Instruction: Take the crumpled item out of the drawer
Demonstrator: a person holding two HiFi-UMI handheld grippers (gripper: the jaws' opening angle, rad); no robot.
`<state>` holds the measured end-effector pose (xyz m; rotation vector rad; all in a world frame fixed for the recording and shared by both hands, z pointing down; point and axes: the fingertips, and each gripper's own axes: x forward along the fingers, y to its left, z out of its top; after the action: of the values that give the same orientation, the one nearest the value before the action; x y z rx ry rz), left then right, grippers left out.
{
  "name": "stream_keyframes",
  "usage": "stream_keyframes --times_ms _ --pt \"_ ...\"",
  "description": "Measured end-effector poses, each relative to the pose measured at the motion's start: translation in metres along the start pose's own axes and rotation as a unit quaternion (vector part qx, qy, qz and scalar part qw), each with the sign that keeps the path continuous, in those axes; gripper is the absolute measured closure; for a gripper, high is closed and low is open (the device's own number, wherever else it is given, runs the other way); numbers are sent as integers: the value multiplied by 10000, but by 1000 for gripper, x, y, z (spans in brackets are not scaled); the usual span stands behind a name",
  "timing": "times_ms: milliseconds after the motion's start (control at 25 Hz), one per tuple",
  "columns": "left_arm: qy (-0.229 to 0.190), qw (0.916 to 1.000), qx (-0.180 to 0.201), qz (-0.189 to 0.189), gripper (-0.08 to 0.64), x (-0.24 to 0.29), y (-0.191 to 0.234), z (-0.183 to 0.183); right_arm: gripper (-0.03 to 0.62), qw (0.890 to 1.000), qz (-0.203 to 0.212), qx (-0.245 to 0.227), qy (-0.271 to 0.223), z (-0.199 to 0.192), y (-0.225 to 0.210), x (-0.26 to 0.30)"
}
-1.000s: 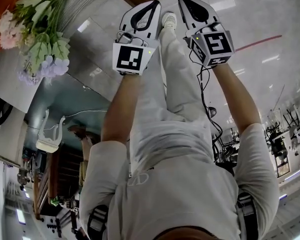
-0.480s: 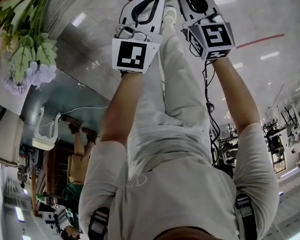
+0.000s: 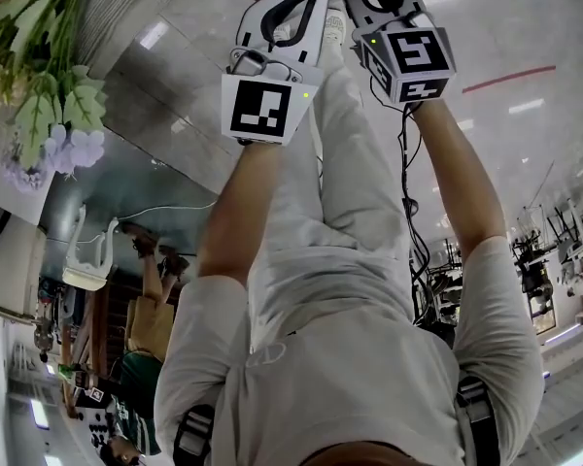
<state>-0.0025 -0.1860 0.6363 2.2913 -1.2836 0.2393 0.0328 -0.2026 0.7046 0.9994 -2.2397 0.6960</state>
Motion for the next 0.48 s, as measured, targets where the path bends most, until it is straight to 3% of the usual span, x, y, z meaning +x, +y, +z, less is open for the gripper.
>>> stream_keyframes --times_ms 360,400,480 --pt "-44 10000 -14 -82 560 -2 -1 1 523 9998 -102 -129 94 -5 -1 12" --pt "-60 9999 -25 -85 560 -2 -3 3 458 9998 -60 -149 134 -5 -1 12" --pt "-74 9999 -38 -81 560 -2 -4 5 451 9996 -7 -183 234 -8 1 15"
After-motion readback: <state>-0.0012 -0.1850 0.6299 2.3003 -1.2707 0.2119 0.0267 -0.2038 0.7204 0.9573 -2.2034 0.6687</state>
